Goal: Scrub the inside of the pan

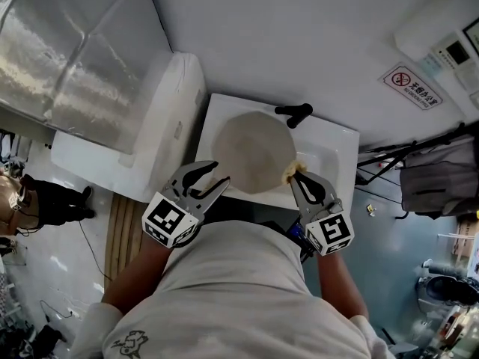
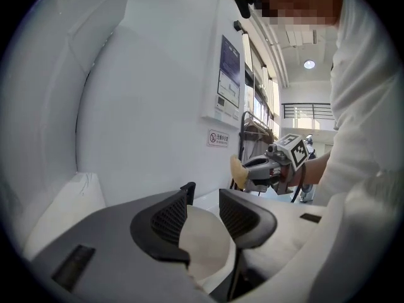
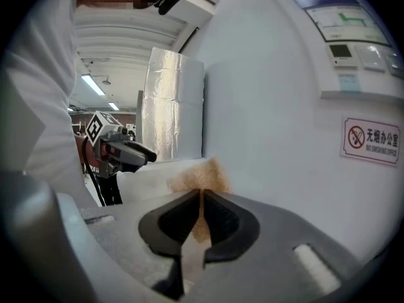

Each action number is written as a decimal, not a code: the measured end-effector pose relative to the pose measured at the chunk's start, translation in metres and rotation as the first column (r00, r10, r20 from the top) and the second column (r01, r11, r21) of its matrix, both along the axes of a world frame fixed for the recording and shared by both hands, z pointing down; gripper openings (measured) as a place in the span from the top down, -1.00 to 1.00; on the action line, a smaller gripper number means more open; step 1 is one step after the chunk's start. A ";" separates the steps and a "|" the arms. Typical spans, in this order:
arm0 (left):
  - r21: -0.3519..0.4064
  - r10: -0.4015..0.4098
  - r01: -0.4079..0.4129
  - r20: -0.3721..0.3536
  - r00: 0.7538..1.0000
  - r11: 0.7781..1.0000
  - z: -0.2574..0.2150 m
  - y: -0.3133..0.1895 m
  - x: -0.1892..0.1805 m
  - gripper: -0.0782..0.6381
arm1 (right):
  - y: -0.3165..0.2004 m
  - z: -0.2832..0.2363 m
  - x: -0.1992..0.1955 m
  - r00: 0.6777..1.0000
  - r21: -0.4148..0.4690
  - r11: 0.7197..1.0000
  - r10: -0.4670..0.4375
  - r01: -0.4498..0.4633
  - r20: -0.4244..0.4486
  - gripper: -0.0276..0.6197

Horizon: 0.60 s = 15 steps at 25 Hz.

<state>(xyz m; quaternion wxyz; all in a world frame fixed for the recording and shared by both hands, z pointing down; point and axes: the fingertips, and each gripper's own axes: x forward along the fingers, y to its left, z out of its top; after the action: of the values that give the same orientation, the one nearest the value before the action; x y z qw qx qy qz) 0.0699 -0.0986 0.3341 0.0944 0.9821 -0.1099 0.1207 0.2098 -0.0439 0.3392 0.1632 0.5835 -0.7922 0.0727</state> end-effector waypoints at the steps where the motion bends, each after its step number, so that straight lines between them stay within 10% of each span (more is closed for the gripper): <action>1: 0.003 0.001 -0.001 -0.003 1.000 1.000 -0.002 0.006 0.004 0.34 | 0.007 -0.003 0.005 1.000 0.006 1.000 -0.003 0.003 0.006 0.84; 15: 0.015 -0.102 0.102 -0.025 0.994 0.995 -0.026 0.155 0.061 0.34 | 0.149 -0.024 0.058 0.992 0.043 0.993 -0.109 0.107 0.057 0.84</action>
<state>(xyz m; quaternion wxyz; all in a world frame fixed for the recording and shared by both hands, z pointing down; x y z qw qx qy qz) 0.1310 0.0560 0.3077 0.0940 0.9773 -0.1598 0.1029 0.2676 0.1049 0.3156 0.1318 0.5404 -0.8284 0.0654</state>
